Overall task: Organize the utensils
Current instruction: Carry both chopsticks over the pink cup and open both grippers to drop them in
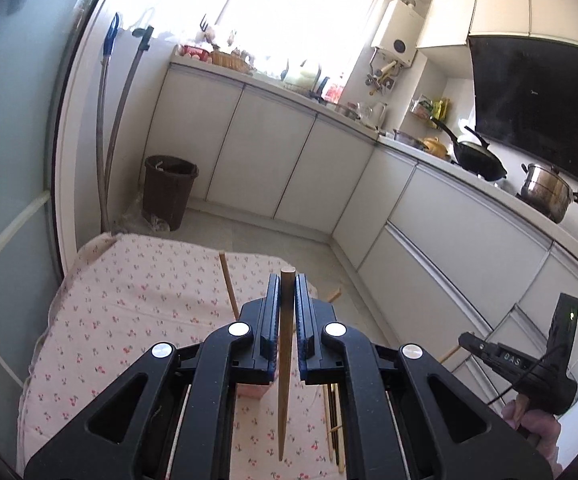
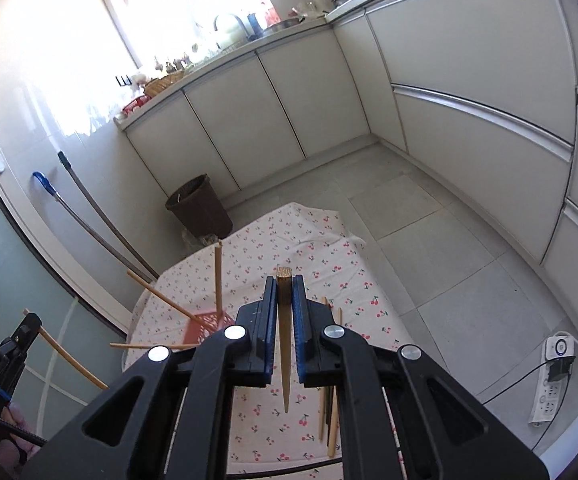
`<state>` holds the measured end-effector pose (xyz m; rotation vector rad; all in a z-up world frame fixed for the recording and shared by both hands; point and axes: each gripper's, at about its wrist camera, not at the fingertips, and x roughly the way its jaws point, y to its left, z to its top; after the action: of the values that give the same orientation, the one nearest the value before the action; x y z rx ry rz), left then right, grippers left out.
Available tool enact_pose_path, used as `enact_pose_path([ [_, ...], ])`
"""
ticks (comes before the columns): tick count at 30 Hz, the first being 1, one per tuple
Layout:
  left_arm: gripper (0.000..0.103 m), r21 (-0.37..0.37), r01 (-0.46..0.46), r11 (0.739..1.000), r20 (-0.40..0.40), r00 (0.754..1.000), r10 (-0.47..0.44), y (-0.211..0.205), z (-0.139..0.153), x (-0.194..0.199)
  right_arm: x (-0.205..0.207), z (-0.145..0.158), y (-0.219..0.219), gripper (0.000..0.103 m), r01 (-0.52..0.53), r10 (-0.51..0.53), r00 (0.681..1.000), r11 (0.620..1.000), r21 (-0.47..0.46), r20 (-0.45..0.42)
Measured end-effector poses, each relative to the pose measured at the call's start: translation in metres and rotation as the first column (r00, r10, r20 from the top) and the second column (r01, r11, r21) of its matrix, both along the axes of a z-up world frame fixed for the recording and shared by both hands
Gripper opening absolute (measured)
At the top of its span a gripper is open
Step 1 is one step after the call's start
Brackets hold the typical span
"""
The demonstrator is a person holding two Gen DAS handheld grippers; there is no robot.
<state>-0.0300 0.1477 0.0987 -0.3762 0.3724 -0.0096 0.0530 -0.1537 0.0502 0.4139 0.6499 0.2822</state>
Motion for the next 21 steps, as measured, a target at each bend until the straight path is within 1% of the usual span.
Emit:
enact_pose_path([
  [1, 0.007, 0.001, -0.013, 1.000, 0.027, 1.000, 0.013, 0.003, 0.011, 0.004, 0.002, 0.006, -0.001, 0.008, 0.000, 0.000, 1.000, 1.000, 0.012, 0.007],
  [5, 0.007, 0.008, -0.060, 0.998, 0.088, 0.994, 0.059, 0.011, 0.037, 0.020, 0.010, 0.019, -0.002, 0.008, -0.007, 0.006, 1.000, 0.999, 0.052, 0.013],
  [9, 0.007, 0.014, -0.079, 0.997, 0.095, 0.992, 0.077, 0.014, 0.045, 0.043, 0.018, 0.030, 0.003, 0.008, -0.021, 0.020, 1.000, 0.998, 0.062, 0.018],
  [11, 0.007, 0.031, -0.091, 0.995, 0.089, 0.992, 0.088, 0.013, 0.044, 0.057, 0.023, 0.034, 0.006, 0.008, -0.026, 0.025, 0.999, 0.998, 0.062, 0.024],
  [14, 0.007, 0.058, -0.100, 0.993, 0.073, 0.993, 0.096, 0.009, 0.035, 0.076, 0.030, 0.039, 0.011, 0.008, -0.034, 0.032, 0.999, 0.998, 0.058, 0.034],
  [19, 0.008, 0.051, -0.095, 0.994, 0.026, 0.995, 0.093, 0.007, 0.010, 0.098, 0.039, 0.049, 0.015, 0.008, -0.043, 0.040, 0.998, 0.997, 0.068, 0.041],
  [20, 0.009, 0.047, -0.096, 0.994, 0.016, 0.995, 0.095, 0.009, 0.005, 0.101, 0.041, 0.052, 0.016, 0.008, -0.043, 0.040, 0.998, 0.997, 0.068, 0.045],
  [21, 0.015, 0.037, -0.097, 0.995, 0.007, 0.995, 0.096, 0.011, 0.003, 0.103, 0.041, 0.055, 0.016, 0.008, -0.041, 0.037, 0.998, 0.997, 0.069, 0.050],
])
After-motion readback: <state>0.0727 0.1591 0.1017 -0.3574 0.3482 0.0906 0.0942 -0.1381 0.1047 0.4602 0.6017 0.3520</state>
